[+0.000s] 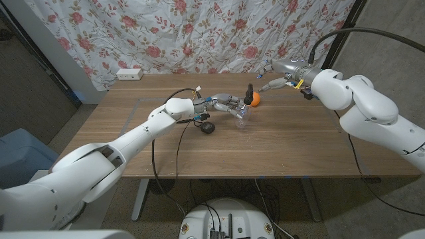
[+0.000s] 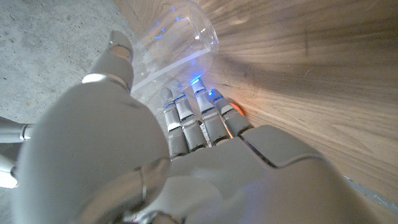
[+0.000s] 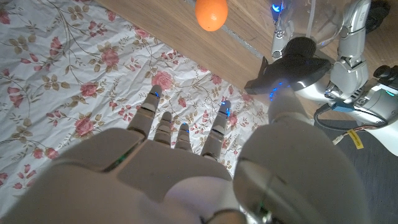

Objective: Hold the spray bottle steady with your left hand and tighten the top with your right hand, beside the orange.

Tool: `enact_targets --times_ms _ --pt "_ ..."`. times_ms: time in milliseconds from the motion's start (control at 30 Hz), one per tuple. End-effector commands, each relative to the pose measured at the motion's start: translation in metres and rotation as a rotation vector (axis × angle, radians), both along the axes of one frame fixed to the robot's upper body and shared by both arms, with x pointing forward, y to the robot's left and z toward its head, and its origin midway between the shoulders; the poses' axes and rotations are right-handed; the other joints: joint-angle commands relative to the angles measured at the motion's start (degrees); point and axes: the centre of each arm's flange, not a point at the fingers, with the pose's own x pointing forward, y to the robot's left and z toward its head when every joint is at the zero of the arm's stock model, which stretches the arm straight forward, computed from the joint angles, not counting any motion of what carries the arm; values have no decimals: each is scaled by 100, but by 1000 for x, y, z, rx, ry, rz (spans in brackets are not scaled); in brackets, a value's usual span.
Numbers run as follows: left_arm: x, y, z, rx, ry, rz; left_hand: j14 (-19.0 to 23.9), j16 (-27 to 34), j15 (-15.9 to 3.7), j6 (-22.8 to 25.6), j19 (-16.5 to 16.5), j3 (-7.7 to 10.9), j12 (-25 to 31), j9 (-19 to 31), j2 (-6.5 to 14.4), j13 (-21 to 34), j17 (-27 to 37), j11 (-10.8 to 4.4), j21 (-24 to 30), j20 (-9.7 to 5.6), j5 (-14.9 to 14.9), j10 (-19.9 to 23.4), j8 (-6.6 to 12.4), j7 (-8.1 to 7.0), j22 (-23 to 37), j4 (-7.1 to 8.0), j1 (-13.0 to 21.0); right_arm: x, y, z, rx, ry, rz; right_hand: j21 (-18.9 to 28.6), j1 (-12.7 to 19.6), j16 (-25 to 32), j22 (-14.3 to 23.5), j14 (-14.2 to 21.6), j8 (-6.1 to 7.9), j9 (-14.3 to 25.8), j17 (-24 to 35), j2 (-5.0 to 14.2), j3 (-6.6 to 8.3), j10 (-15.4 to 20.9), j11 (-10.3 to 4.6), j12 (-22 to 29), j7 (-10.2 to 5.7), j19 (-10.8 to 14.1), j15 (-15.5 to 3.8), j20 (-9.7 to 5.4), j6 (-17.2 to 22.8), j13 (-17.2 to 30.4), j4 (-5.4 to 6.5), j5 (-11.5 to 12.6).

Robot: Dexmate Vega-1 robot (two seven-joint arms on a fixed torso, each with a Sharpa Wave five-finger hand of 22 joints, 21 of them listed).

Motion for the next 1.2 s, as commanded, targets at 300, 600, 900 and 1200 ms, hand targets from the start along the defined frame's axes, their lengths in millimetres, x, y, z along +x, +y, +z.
enact_targets --times_ms 300,600,900,1200 --pt "3 -3 3 9 3 -11 32 -4 -622 383 12 76 29 16 828 30 17 -155 1 -254 27 187 1135 -4 19 95 -266 6 -8 9 -94 18 126 -41 135 -33 9 -327 -177 32 23 -63 52 -511 102 -11 -5 -278 162 9 -401 38 13 87" --pt "3 -5 3 17 5 -15 32 -5 -621 384 10 75 26 16 834 31 16 -150 1 -254 27 188 1137 -5 19 98 -269 11 -4 11 -145 16 145 -42 295 -23 8 -435 -258 25 24 -62 122 -655 115 24 -12 -425 201 7 -567 40 -16 149" --pt "1 -5 0 20 11 -11 34 -11 -623 388 9 79 21 16 838 31 11 -148 2 -256 28 181 1140 5 19 99 -271 16 -2 10 -179 27 173 -47 427 -30 5 -522 -286 16 15 -59 175 -699 73 48 -14 -529 211 6 -599 39 -35 197" --pt "0 -5 0 20 11 -11 32 -14 -618 381 9 79 18 15 847 32 12 -150 3 -250 28 180 1138 10 19 105 -282 20 2 10 -237 10 182 -52 502 -19 3 -551 -310 6 7 -90 196 -685 34 80 -13 -619 214 -7 -620 36 -39 241"
